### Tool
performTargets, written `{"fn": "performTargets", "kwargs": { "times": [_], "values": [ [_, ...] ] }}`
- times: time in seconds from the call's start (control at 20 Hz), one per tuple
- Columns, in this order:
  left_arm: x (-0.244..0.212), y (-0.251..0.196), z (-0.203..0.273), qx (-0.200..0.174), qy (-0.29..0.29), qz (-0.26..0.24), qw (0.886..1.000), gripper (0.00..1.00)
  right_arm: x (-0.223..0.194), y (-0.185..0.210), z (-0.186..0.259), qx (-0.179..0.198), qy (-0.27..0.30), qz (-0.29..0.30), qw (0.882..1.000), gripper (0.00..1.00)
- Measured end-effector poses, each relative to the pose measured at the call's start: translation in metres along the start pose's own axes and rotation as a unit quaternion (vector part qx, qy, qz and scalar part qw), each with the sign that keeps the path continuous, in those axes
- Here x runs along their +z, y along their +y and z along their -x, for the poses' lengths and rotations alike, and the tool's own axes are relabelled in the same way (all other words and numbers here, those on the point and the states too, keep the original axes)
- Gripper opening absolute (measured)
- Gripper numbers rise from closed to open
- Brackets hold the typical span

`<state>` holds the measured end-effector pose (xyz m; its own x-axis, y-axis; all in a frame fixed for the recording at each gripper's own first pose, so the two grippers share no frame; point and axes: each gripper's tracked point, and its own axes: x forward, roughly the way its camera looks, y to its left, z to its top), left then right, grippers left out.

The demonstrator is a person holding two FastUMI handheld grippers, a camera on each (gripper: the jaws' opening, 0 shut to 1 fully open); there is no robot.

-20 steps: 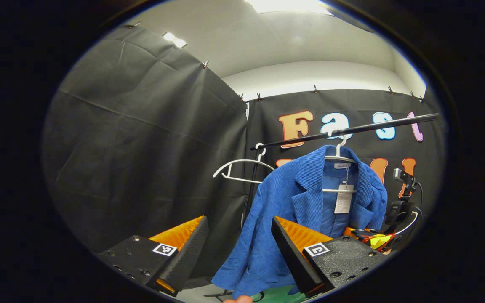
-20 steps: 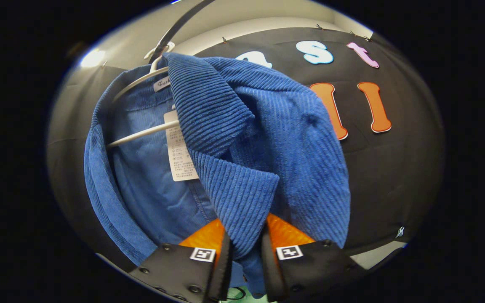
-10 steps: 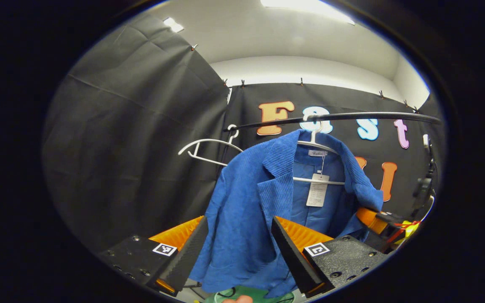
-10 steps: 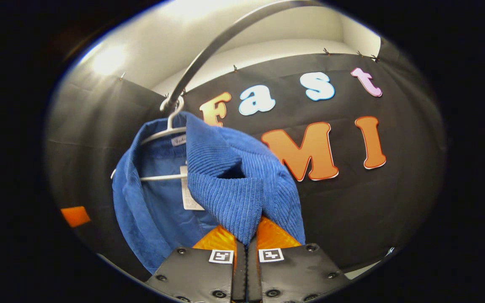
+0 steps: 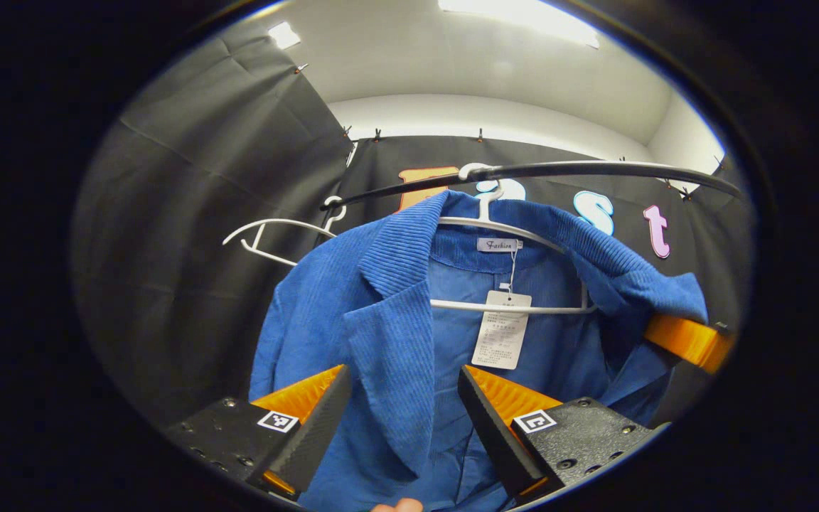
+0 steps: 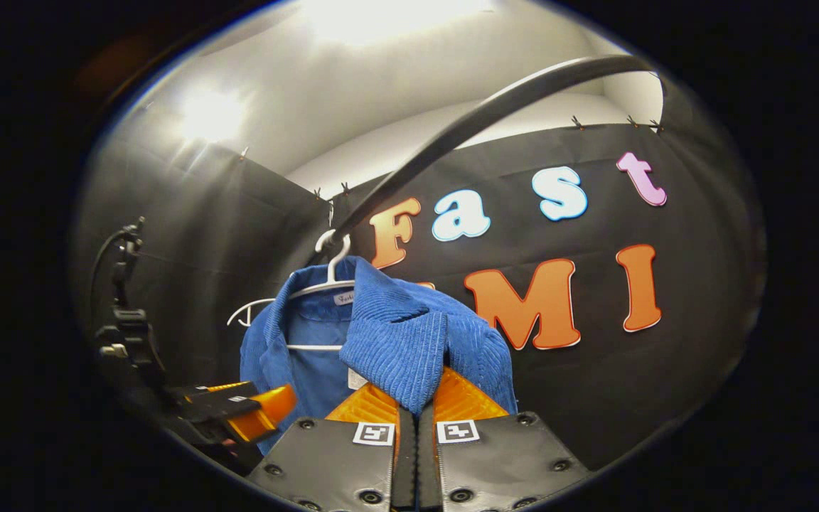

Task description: Grasp the clothes on the hanger with both hands and then place them into the laundry hamper below.

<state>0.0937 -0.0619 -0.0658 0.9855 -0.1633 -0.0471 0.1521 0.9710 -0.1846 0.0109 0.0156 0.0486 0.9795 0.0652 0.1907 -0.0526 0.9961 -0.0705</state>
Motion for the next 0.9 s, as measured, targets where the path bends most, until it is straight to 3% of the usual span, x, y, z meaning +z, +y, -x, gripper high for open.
{"fn": "performTargets", "kwargs": {
  "times": [0.4, 0.55, 0.6, 0.7, 0.9],
  "values": [
    [-0.054, 0.042, -0.047, 0.108, -0.008, -0.04, 0.993, 0.95, 0.019, 0.001, 0.012, 0.023, -0.022, -0.009, 0.999, 0.08],
    [-0.083, 0.076, -0.055, 0.141, 0.026, -0.052, 0.988, 0.92, 0.016, -0.001, 0.012, 0.026, -0.015, -0.016, 0.999, 0.08],
    [-0.085, 0.081, -0.052, 0.142, 0.033, -0.044, 0.988, 0.95, 0.016, -0.003, 0.012, 0.024, -0.013, -0.015, 1.0, 0.09],
    [-0.08, 0.091, -0.048, 0.132, 0.033, -0.025, 0.99, 0.81, 0.014, -0.005, 0.01, 0.017, -0.01, -0.011, 1.0, 0.08],
    [-0.03, 0.096, -0.025, 0.085, 0.005, -0.052, 0.995, 0.52, 0.006, -0.003, 0.005, -0.013, -0.009, 0.003, 1.0, 0.08]
  ]
}}
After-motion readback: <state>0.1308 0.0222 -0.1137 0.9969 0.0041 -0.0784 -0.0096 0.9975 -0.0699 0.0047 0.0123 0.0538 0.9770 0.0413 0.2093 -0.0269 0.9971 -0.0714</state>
